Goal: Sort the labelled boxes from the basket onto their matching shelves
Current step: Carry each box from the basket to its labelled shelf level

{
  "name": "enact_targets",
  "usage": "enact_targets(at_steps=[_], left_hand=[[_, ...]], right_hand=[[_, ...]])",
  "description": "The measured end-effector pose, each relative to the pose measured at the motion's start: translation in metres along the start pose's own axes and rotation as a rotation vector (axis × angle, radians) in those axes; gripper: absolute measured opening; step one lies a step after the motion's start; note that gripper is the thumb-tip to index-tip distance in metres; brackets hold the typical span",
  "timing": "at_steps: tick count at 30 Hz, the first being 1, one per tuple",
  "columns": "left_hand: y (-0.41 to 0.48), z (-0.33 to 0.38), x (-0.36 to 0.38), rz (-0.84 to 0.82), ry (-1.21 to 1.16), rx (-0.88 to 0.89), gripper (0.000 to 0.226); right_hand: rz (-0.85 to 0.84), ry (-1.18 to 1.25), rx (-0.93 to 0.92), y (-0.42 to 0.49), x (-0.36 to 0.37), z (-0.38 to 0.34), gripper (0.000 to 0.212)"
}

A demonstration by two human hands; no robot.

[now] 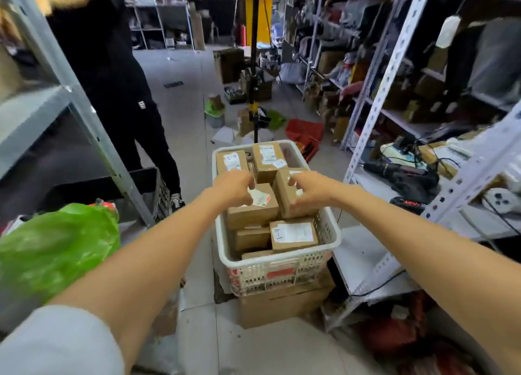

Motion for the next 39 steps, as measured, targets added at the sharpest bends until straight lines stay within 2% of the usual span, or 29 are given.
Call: enact_targets(at_steps=[6,16,24,30,35,39], left_hand=[[0.044,-0.023,-0.003,-0.021,-0.003,0.034,0.037],[0.125,-0.031,0.027,-0.147,-0.042,0.05,0.037],[0.206,-0.028,0.053,-0.222,-0.062,-0.021,0.041],[0.259,-0.021,0.09,-0.312,-0.029,-0.047,0.039],[0.29,-0.018,0.133,-0.372,-0.08,-0.059,0.04],[0.306,-0.016,0.163,-0.394,-0.31,-0.166,0.069]], right_hand=[[0.034,0.026,0.051,0.045,-0.012,0.014,0.061],[-0.11,0.003,0.148,0.118,0.002,0.066,0.064],[-0.156,0.052,0.174,0.202,0.006,0.127,0.068],[-0.269,0.121,0.254,0.248,0.03,0.172,0.051],[-0.239,0.156,0.33,0.265,0.06,0.188,0.066],[-0.236,0.233,0.364,0.28,0.085,0.191,0.087]])
Point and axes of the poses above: each hand's wrist, its own y-axis towards the middle knuckle, its own x-axis out of the palm, z = x × y, the point moved 1 cm from there along y, towards the middle knuckle, and after that the axes turned 9 degrees about x, right-handed, at the moved point
